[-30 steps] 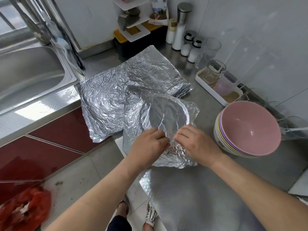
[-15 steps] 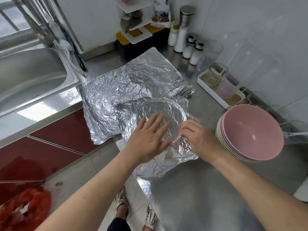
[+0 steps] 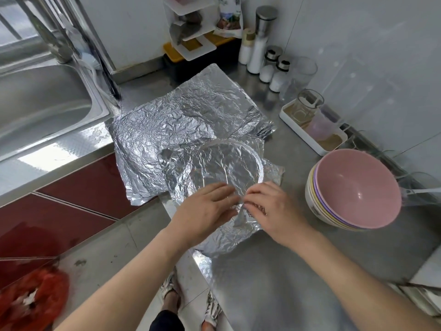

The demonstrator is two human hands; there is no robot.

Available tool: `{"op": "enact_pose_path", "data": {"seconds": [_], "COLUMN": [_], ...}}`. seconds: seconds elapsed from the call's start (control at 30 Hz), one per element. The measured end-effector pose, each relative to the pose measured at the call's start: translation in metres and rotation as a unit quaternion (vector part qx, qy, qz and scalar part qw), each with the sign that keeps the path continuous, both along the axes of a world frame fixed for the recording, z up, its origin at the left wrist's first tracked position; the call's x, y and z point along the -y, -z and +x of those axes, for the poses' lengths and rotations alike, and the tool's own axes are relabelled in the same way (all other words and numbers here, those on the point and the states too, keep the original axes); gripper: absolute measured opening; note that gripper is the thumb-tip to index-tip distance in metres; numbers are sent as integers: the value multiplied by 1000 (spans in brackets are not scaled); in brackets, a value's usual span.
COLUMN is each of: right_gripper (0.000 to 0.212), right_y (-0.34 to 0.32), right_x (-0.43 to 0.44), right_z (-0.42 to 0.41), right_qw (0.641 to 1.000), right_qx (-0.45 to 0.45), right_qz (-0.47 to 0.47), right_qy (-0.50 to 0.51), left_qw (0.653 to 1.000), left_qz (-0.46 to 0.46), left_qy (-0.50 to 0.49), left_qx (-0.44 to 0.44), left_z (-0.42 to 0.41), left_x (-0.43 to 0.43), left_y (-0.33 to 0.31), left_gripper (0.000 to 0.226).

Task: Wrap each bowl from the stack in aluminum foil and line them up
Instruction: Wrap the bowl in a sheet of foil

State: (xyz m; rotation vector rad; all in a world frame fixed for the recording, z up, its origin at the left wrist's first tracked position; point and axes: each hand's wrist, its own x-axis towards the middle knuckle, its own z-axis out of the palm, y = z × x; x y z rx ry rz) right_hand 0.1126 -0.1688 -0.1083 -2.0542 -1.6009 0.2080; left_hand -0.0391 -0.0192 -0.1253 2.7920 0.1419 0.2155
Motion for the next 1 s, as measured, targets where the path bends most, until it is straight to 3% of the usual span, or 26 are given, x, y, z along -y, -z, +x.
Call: {"op": "enact_pose_path", "data": {"seconds": [0.4, 0.57, 0.77, 1.0], "right_gripper": [12, 19, 14, 13], "right_y": [19, 15, 1, 20], "right_x": [-4, 1, 9, 13], "right_z": [-5, 9, 18, 12], "right_qw": [997, 998, 999, 994], "right_qx": [55, 64, 40, 92], "right_qz": [49, 20, 14, 16], "right_qy": [4, -9, 7, -65], "left_qw": [990, 991, 994, 996], "left_qz": [87, 50, -9, -2], "left_qy": [-47, -73, -70, -45], "left_qx": [101, 103, 88, 71], "left_z": [8, 19, 14, 12], "left_x": [12, 31, 23, 18], "left_y": [14, 10, 1, 13], "left_gripper": [19, 24, 28, 30]}}
